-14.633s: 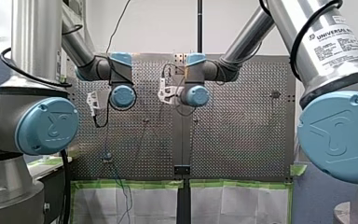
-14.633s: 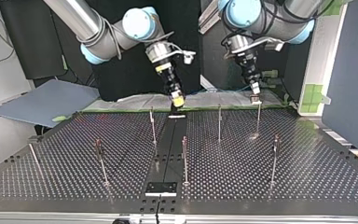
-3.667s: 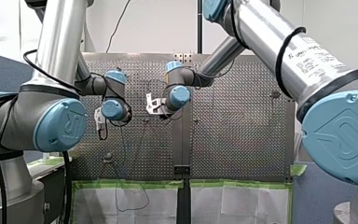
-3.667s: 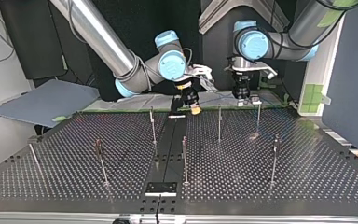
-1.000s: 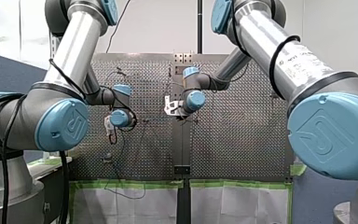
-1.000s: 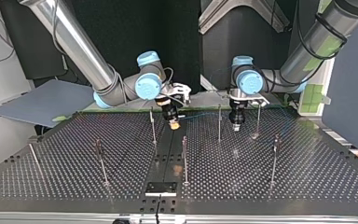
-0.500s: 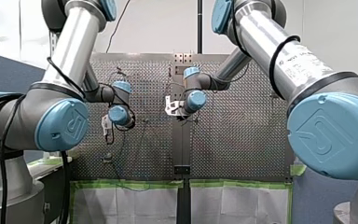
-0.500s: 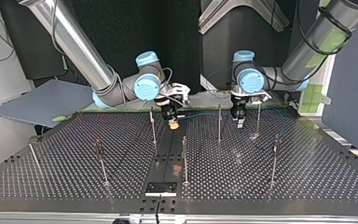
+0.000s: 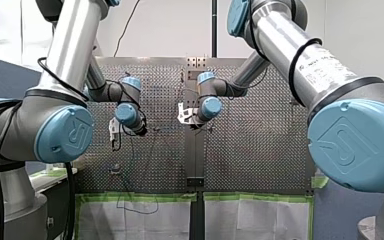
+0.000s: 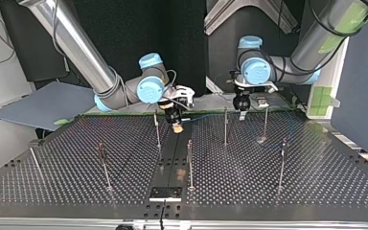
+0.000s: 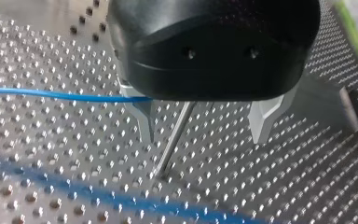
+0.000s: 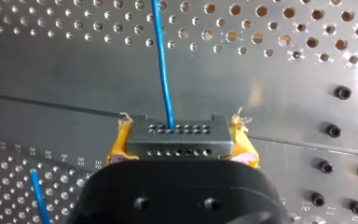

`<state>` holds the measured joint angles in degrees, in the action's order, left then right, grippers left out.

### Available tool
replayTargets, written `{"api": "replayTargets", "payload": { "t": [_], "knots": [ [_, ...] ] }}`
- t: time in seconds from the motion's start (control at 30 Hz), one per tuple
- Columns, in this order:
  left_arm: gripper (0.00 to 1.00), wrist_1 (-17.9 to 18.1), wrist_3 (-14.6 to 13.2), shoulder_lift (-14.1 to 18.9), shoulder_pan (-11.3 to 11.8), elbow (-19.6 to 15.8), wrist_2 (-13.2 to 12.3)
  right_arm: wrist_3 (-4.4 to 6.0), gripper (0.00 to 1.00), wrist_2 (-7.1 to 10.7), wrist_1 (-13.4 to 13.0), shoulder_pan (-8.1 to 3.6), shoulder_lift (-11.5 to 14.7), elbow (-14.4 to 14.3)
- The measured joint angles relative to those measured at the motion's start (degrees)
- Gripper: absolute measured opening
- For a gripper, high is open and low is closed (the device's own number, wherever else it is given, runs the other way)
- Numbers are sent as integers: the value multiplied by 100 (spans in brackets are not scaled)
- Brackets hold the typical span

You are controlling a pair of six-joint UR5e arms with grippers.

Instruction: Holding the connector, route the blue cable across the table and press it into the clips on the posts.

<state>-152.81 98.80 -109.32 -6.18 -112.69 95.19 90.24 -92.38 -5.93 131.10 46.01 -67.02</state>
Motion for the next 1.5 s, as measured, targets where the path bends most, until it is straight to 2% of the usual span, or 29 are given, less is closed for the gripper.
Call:
{"api": "replayTargets", "payload": {
  "t": [0.2,0.43,0.87,1.13,1.5],
  "knots": [
    [100,-106,-49,228,-152,-170,2,-4,0,5,3,-1,0,-1],
    [100,-82,-19,292,-420,-219,-1,-4,0,53,2,-2,0,-1],
    [100,370,432,289,-1030,-217,280,-4,0,87,19,-78,8,0],
    [100,430,515,212,-1104,-124,281,-4,0,94,30,-163,26,0],
    [100,415,562,-267,-1134,355,341,3,0,202,55,-199,71,-1]
  ]
}}
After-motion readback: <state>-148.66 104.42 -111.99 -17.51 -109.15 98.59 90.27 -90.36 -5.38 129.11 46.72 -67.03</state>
